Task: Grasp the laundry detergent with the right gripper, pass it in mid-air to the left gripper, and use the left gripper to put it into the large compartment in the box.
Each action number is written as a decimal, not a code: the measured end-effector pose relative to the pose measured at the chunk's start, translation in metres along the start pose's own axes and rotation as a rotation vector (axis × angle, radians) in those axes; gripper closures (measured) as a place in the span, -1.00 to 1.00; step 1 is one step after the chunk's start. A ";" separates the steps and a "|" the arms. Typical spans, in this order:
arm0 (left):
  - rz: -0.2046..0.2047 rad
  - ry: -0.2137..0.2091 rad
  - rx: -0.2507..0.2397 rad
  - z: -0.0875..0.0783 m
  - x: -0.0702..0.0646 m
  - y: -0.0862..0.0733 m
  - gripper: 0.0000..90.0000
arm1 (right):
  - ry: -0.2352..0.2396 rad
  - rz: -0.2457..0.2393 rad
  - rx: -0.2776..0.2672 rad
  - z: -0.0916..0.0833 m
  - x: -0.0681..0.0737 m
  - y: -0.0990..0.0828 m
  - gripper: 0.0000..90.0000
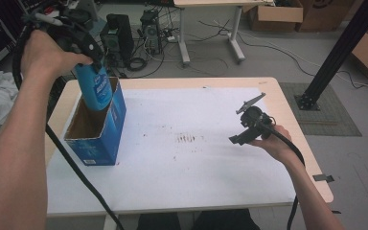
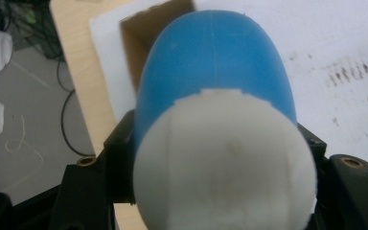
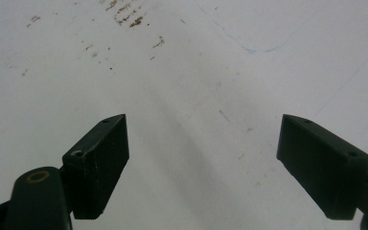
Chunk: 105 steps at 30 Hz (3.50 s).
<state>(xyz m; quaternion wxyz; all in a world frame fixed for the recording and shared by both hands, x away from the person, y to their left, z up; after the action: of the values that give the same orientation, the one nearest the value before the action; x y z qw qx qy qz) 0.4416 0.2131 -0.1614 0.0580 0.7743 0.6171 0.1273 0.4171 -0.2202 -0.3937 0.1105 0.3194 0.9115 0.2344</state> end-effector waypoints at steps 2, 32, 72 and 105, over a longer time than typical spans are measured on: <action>-0.023 0.004 0.004 0.001 0.006 -0.004 -0.14 | 0.003 0.001 0.002 0.000 0.000 -0.001 -0.60; -0.158 -0.038 0.060 0.107 0.016 -0.053 -0.14 | 0.006 -0.015 0.012 0.004 0.006 -0.007 -0.60; -0.206 -0.032 0.075 0.174 0.007 -0.075 -0.14 | 0.005 -0.031 0.052 0.010 0.011 -0.013 -0.58; -0.195 -0.034 0.067 0.172 0.001 -0.077 -0.16 | -0.001 -0.030 0.047 0.006 0.012 -0.015 -0.58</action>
<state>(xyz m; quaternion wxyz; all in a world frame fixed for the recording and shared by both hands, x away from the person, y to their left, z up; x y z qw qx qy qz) 0.4159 0.2429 -0.3456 0.0548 0.7140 0.6925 0.0872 0.4019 -0.2207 -0.4074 0.1067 0.3084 0.9213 0.2113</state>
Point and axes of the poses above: each handheld gripper's, and its own axes: z roughly forward along the jaws, y roughly out of its top, x roughly to its left, the point moved 6 cm from there along z, roughly forward along the jaws, and after that the axes turned 1 degree about -y, right-handed, at the moved point
